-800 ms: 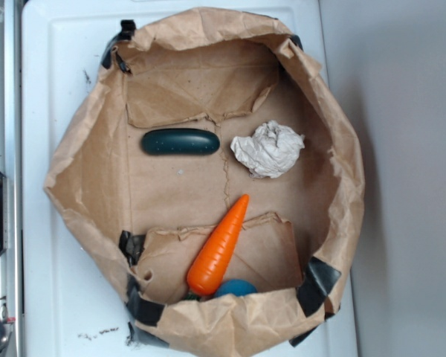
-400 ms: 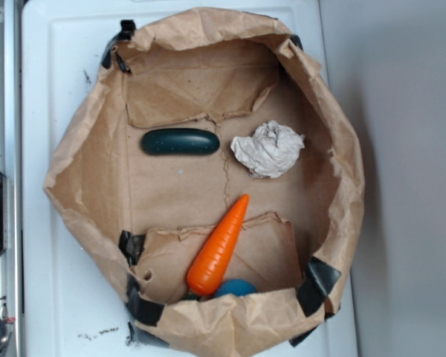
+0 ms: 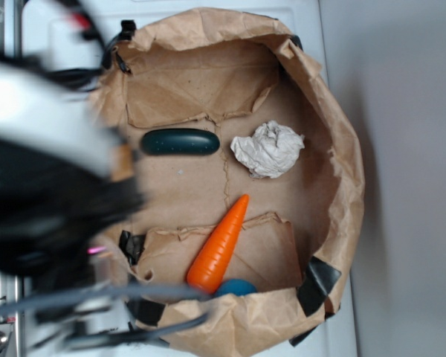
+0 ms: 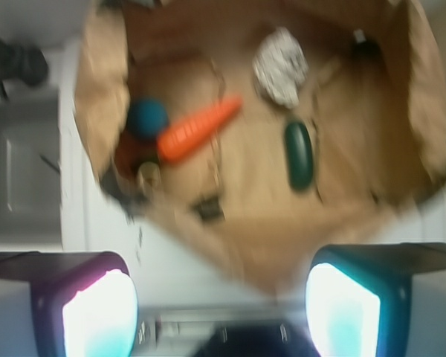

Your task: Grab the white paper.

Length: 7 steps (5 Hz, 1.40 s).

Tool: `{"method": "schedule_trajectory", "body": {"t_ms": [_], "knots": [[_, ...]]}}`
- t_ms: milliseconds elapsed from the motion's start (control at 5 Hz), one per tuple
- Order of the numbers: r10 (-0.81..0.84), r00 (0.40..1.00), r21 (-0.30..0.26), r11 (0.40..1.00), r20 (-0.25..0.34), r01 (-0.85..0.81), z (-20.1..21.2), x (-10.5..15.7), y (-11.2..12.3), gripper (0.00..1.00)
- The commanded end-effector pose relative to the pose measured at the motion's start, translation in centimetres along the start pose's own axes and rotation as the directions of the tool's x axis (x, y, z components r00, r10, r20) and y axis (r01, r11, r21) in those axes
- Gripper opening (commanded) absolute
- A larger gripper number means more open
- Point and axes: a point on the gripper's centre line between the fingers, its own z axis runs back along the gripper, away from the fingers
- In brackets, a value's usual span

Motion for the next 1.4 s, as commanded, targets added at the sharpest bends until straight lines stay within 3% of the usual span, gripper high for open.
{"method": "schedule_trajectory", "body": {"t_ms": [0,800,1200], "knots": [[-0.039,0.994,-0.013,0.999,0.098,0.04,-1.3,5.1,3.2,1.0],[-0.039,0.994,-0.013,0.999,0.098,0.04,-1.3,5.1,3.2,1.0],[-0.061,0.99,0.009,0.998,0.124,0.061,-6.3,5.7,4.7,1.0]]}}
